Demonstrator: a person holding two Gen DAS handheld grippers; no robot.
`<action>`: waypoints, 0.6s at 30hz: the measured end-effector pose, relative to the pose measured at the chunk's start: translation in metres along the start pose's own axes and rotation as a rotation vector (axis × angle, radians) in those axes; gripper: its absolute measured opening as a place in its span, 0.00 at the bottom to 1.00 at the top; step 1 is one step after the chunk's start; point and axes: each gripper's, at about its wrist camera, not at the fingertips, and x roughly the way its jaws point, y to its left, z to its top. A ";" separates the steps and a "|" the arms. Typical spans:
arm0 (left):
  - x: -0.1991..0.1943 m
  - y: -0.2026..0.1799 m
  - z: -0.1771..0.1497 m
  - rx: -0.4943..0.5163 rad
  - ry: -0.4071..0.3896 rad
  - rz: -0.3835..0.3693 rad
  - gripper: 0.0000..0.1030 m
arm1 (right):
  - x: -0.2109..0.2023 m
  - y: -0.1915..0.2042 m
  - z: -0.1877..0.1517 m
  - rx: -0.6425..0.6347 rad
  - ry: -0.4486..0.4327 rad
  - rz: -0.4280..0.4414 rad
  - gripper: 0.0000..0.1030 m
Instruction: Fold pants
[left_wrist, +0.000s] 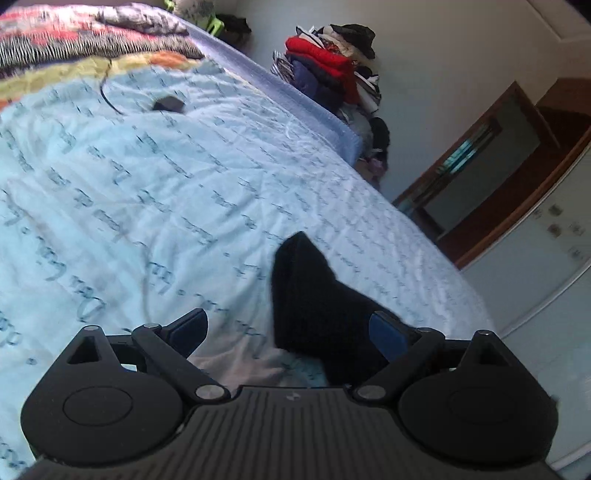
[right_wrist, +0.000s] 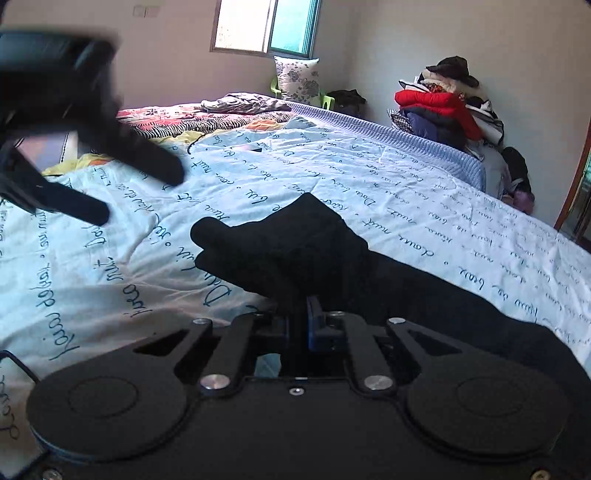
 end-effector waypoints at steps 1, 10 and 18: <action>0.008 -0.001 0.004 -0.027 0.026 -0.020 0.93 | -0.001 0.001 -0.001 0.003 -0.013 -0.003 0.05; 0.097 0.001 0.009 -0.233 0.253 -0.161 0.90 | -0.019 -0.025 0.000 0.115 -0.084 0.022 0.05; 0.140 -0.013 0.022 -0.134 0.316 -0.087 0.25 | -0.016 -0.033 -0.003 0.112 -0.089 0.043 0.05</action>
